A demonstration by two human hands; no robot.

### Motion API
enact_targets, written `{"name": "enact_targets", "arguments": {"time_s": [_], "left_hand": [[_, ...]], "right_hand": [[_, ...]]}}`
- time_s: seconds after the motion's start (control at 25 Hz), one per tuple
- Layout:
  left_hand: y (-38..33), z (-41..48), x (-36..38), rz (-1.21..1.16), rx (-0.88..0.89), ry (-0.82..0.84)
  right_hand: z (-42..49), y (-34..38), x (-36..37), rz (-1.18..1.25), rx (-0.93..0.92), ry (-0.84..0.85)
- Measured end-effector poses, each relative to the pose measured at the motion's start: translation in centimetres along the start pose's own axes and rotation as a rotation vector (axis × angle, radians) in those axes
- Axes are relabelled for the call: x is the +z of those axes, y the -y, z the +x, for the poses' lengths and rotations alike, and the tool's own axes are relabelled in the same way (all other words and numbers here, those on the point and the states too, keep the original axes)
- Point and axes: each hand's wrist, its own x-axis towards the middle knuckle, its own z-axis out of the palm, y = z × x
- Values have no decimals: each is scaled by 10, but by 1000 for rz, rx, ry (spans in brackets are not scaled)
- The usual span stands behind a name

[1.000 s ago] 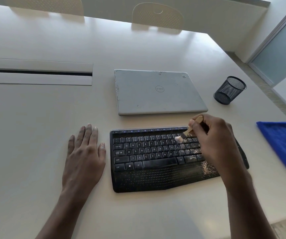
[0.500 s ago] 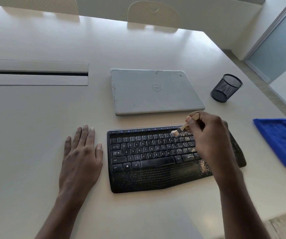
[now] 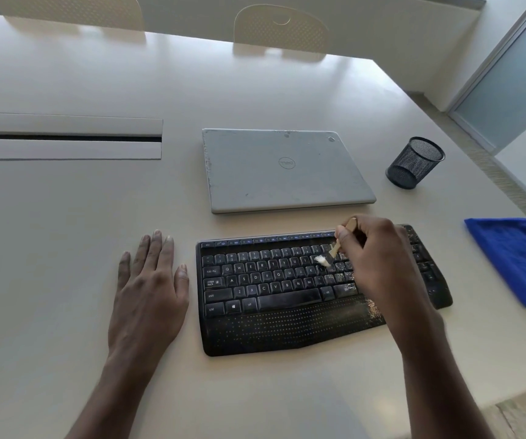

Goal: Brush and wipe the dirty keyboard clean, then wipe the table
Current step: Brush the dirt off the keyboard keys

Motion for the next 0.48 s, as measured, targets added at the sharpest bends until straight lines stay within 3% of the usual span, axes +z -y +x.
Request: {"name": "enact_targets", "arguments": {"time_s": [0.48], "left_hand": [[-1,0,-1,-10,-3,-2]], "right_hand": [[1,0,4,-31,-24,-53]]}}
